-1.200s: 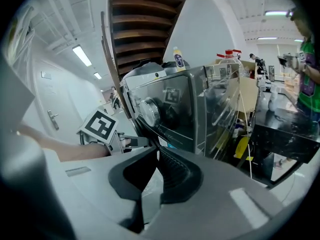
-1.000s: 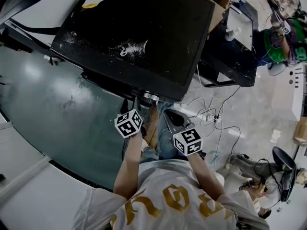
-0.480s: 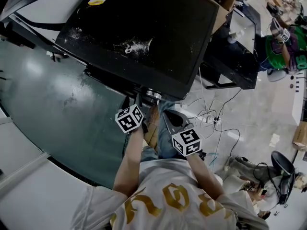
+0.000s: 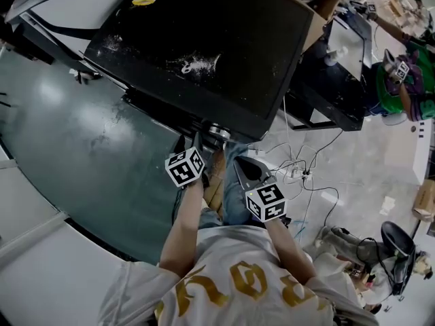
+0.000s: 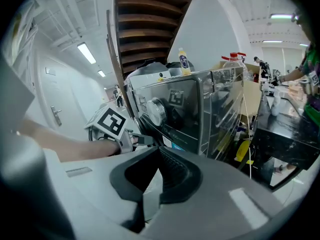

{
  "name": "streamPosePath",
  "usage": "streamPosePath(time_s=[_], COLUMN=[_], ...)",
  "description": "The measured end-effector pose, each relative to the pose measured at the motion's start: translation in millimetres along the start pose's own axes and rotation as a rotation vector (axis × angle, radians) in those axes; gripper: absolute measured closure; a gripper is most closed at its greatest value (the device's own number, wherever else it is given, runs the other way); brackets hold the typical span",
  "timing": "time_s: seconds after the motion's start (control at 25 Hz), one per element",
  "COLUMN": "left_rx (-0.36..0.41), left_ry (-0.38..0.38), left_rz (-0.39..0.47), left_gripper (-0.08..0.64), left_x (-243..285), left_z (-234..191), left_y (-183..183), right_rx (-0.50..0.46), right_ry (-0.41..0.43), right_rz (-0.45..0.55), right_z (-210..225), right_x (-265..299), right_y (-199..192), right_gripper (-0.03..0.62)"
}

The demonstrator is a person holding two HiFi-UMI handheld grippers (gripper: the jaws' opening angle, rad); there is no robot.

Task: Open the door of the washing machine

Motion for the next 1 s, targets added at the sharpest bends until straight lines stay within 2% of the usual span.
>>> streamPosePath(time_s=[0.4,1.0], left_rx=[0.027,0.029], left_ry=[0.005,0.033], left_rz=[-0.009,-0.017], left_gripper=[0.341,0.377], left_x=[-12,-48], left_z=[-12,-45], left_y=[-8,-30], right_rx=[-0.013,-0.065], right_ry=[0.008,0.042], right_rz=[0.015,0.02], right_z=[-1,-20], right_x=[-4,-2], right_y=[0,-2], right_gripper=[0.581,0.581])
Point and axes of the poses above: the fingertips, and each gripper's own axes: x forward along the fingers, z to its right, y out of its top, the point moved 8 cm from there along -x, backward along the fingers, and after that the axes turned 3 degrees about y, right-handed, at the moved point
